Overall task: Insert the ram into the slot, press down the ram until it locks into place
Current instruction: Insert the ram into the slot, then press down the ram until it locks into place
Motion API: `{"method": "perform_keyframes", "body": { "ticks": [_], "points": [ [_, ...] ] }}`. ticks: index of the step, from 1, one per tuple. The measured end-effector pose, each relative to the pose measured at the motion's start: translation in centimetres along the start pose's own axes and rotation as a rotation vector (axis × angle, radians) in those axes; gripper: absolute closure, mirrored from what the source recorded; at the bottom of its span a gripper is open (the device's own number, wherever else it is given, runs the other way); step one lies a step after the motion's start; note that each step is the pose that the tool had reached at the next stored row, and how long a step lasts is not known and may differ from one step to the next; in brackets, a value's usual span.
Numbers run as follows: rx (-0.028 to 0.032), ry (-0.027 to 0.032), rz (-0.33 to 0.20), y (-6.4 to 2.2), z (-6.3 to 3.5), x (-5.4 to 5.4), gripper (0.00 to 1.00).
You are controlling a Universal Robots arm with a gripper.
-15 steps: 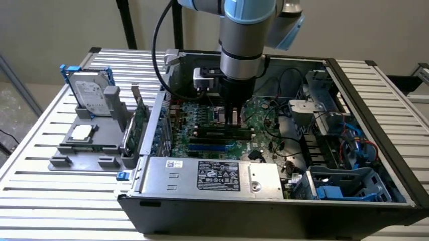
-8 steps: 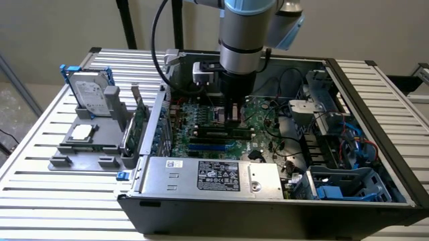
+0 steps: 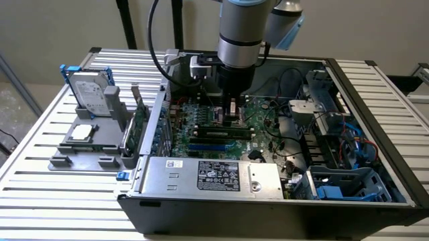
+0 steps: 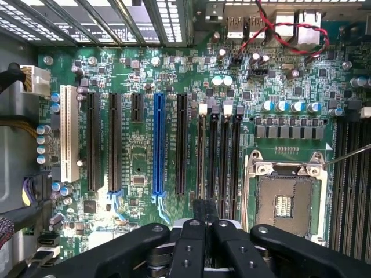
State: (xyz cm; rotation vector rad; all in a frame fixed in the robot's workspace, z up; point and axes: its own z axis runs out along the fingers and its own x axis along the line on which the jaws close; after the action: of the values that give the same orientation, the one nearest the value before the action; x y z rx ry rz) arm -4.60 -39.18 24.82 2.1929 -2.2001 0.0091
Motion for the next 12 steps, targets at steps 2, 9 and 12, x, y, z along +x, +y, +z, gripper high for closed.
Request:
{"method": "perform_keyframes", "body": {
  "ticks": [2,9,12],
  "points": [
    [-0.0001,-0.0001,0.0,0.0,0.0,0.0,0.89],
    [-0.0002,0.0002,0.0,0.0,0.02,0.0,0.89],
    [-0.0002,0.0001,0.0,-0.07,0.22,-0.01,0.89]
  ]
}}
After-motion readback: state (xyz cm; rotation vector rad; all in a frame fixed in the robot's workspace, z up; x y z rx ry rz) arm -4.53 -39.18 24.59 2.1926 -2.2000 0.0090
